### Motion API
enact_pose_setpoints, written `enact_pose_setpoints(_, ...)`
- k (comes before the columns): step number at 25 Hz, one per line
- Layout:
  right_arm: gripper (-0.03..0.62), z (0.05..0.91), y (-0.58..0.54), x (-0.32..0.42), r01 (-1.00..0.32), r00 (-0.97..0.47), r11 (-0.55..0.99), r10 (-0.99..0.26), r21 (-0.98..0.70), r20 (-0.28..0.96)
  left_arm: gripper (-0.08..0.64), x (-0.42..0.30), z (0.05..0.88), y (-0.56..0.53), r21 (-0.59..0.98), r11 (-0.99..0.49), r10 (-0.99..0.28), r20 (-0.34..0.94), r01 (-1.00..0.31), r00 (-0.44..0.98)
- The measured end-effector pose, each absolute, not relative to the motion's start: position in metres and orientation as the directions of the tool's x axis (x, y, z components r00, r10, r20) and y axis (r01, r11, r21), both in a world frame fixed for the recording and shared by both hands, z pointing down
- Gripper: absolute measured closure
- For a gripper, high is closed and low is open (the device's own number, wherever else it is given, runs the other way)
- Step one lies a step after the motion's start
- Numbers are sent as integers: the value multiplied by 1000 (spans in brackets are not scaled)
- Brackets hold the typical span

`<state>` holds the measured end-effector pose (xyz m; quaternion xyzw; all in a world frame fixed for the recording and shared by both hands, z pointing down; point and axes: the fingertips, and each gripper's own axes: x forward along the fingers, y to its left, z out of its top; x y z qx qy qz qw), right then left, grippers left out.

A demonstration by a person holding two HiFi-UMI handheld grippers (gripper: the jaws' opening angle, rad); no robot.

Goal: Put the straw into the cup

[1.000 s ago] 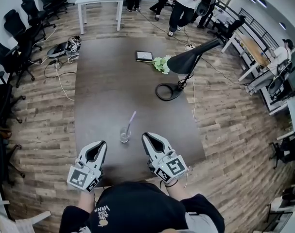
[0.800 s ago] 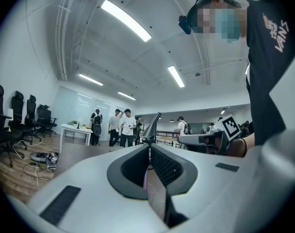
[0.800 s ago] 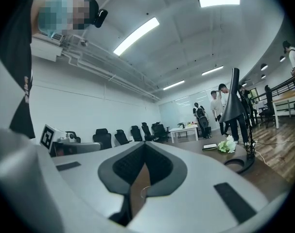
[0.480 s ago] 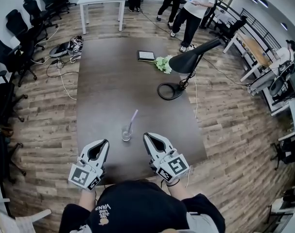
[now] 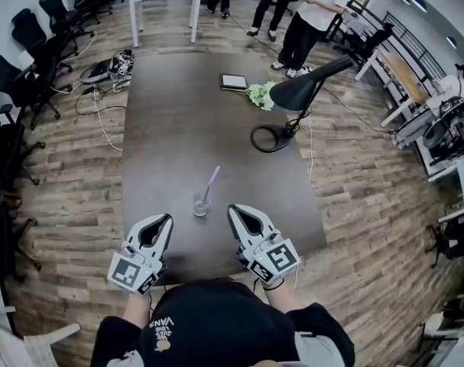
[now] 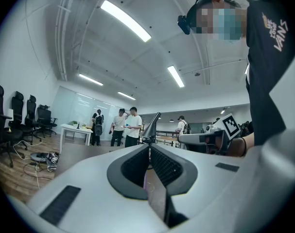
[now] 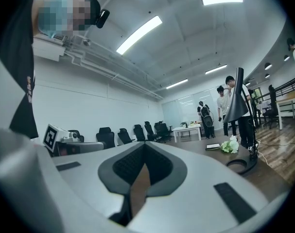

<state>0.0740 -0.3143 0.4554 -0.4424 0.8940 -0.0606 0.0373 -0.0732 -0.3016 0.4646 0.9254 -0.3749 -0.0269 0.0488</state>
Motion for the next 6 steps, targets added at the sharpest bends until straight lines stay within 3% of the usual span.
enact_pose_setpoints(6, 575, 454, -314, 77, -789, -602, 598, -798, -140, -11, 538, -71, 462, -301, 111, -713, -697, -12, -692, 717)
